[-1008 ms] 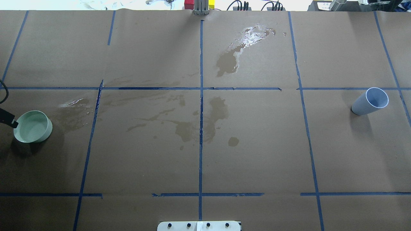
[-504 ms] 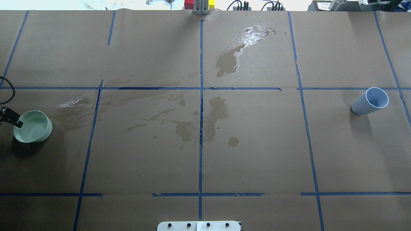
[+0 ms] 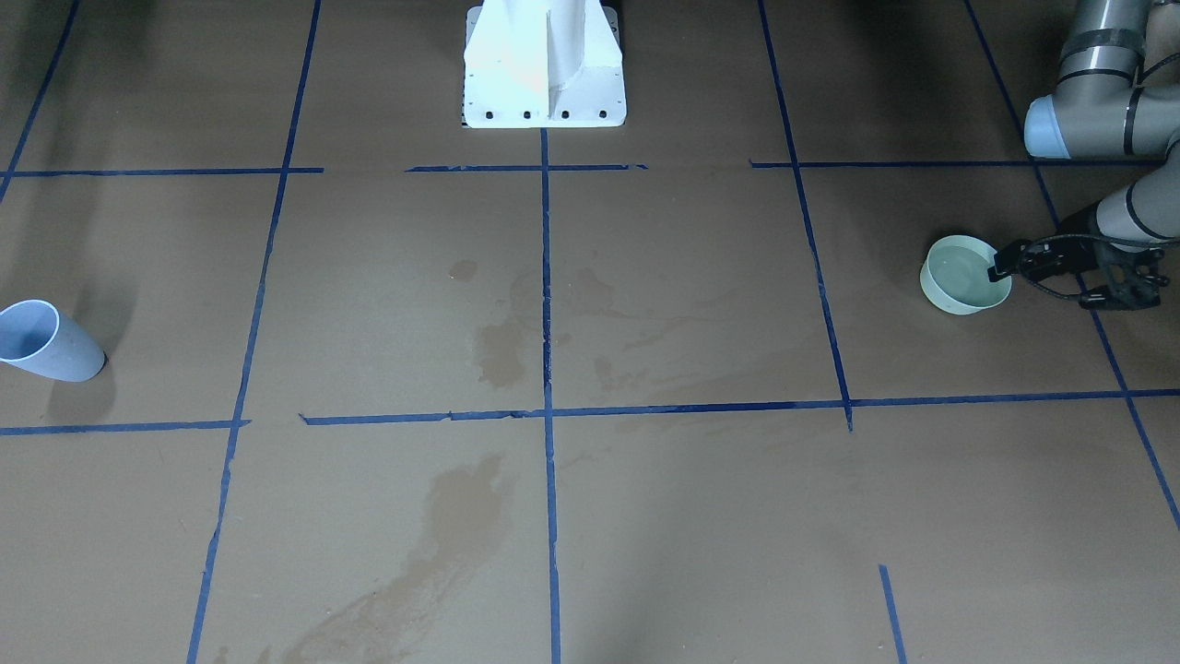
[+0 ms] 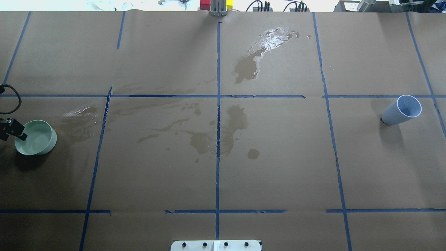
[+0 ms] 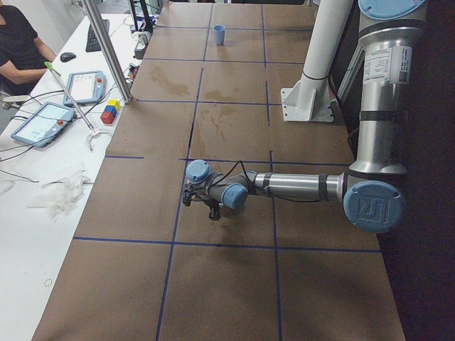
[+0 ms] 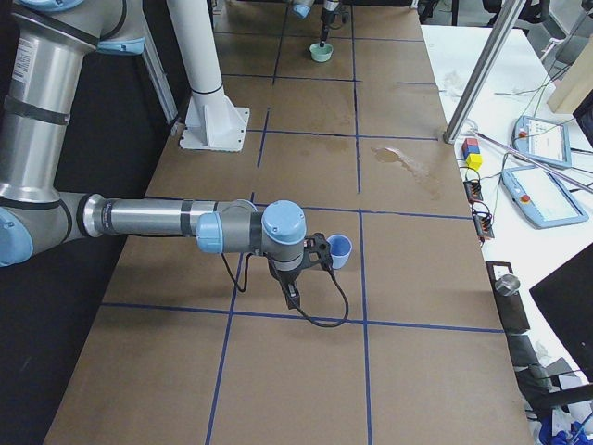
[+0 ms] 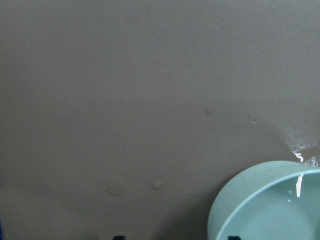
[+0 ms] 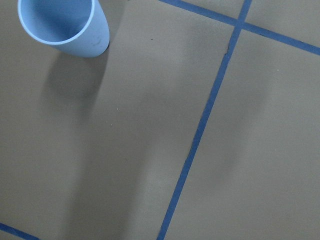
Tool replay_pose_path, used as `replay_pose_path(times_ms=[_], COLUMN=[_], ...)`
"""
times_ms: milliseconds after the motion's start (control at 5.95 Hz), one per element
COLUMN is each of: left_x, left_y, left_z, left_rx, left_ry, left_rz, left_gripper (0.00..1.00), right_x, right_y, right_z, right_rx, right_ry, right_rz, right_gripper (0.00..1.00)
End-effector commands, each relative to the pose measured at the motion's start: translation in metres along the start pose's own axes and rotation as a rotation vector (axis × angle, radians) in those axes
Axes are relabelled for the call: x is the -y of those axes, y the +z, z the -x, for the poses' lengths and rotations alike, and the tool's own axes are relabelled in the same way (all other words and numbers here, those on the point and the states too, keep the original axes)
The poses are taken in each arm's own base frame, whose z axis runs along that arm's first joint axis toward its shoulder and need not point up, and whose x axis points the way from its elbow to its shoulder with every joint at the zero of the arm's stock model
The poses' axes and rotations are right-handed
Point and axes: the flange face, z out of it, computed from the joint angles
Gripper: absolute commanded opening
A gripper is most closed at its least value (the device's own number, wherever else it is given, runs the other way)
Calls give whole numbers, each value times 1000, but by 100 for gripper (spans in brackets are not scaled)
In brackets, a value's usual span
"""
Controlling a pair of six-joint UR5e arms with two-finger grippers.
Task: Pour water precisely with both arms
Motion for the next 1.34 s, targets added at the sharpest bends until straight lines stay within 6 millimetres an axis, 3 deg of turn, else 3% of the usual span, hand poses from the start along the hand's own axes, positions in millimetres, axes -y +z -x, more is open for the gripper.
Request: replay_pose_path(times_ms=[0, 336, 504, 840, 1176], left_x=[0, 2, 4, 8, 23], left_y=[3, 1, -3, -12, -37], left_z=[-5, -10, -15, -36, -87], left_rx=[-4, -8, -13, -80, -182], left_ry=[9, 16, 20, 29, -9], left_rz=[7, 3, -3, -1, 11], left_gripper=[49, 8, 1, 0, 0], right_x=[0, 0, 0, 1, 1], right_y=[-1, -1, -1, -3, -3], right_z=[0, 0, 0, 2, 2], right_rx=[0, 0, 0, -1, -1], right_ry=[-4, -4, -4, -6, -6], right_rz=[-2, -2, -2, -5, -5], right_gripper=[100, 100, 100, 100, 100])
